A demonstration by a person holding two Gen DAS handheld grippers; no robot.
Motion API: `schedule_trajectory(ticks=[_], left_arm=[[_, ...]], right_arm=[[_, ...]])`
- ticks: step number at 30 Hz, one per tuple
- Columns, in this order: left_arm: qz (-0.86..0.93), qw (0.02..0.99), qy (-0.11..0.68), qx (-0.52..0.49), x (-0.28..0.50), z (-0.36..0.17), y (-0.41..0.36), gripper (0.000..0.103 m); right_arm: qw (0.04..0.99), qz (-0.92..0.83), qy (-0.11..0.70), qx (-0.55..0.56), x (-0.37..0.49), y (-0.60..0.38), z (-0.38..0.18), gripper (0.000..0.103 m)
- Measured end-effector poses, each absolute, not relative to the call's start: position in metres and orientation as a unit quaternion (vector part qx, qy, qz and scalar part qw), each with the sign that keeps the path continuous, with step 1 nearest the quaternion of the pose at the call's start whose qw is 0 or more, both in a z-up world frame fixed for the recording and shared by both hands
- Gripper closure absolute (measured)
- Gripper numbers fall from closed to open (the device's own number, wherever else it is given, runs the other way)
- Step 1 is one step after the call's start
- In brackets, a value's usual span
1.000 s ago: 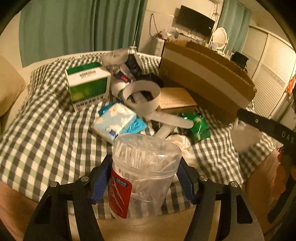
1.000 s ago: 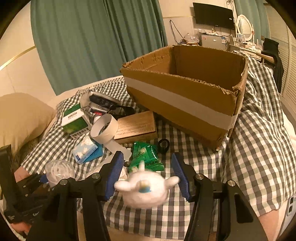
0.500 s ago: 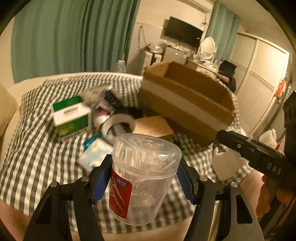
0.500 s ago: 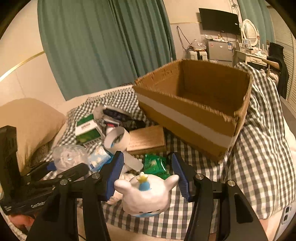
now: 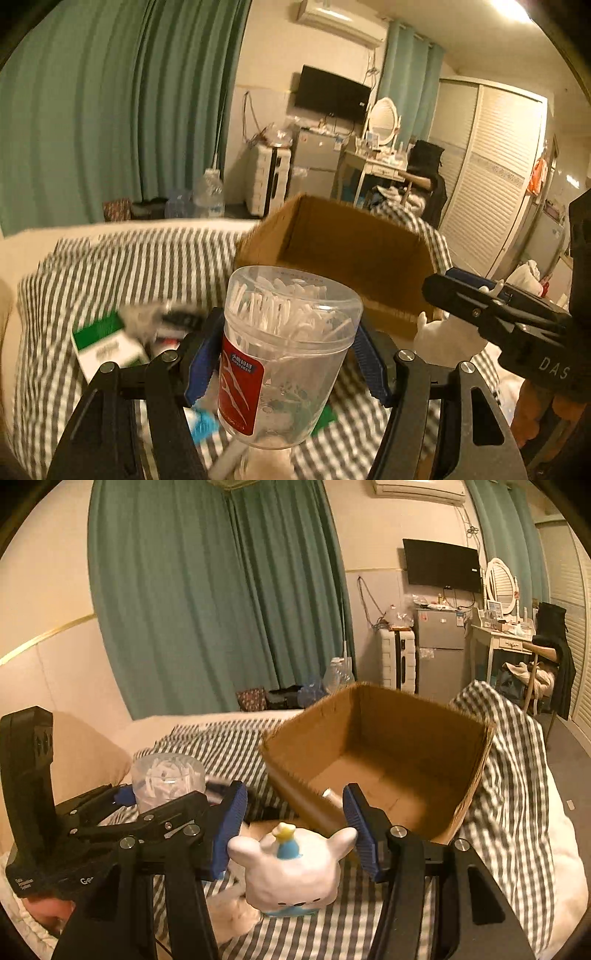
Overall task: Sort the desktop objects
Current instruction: 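Lift the jar and figurine and carry both toward the cardboard box, then lower jar and figurine into the box and open both tools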
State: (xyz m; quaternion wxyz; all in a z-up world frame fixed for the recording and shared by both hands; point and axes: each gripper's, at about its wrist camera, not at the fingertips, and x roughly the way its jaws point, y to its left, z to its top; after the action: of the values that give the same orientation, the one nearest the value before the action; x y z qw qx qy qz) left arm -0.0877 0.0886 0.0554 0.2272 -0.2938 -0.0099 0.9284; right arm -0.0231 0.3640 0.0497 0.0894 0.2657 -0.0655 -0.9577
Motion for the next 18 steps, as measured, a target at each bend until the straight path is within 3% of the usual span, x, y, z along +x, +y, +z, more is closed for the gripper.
schedule_trajectory(ticks=[8, 18], left_arm=[[0.932, 0.243, -0.004, -0.268, -0.131, 0.078, 0.129, 0.035], [0.924, 0.246, -0.008, -0.292, -0.196, 0.052, 0.178, 0.035]], right_arm=[[0.071, -0.962, -0.072, 0.252, -0.067, 0.392, 0.065, 0.049], [0.052, -0.955, -0.096, 0.275, -0.109, 0.428, 0.038, 0.049]])
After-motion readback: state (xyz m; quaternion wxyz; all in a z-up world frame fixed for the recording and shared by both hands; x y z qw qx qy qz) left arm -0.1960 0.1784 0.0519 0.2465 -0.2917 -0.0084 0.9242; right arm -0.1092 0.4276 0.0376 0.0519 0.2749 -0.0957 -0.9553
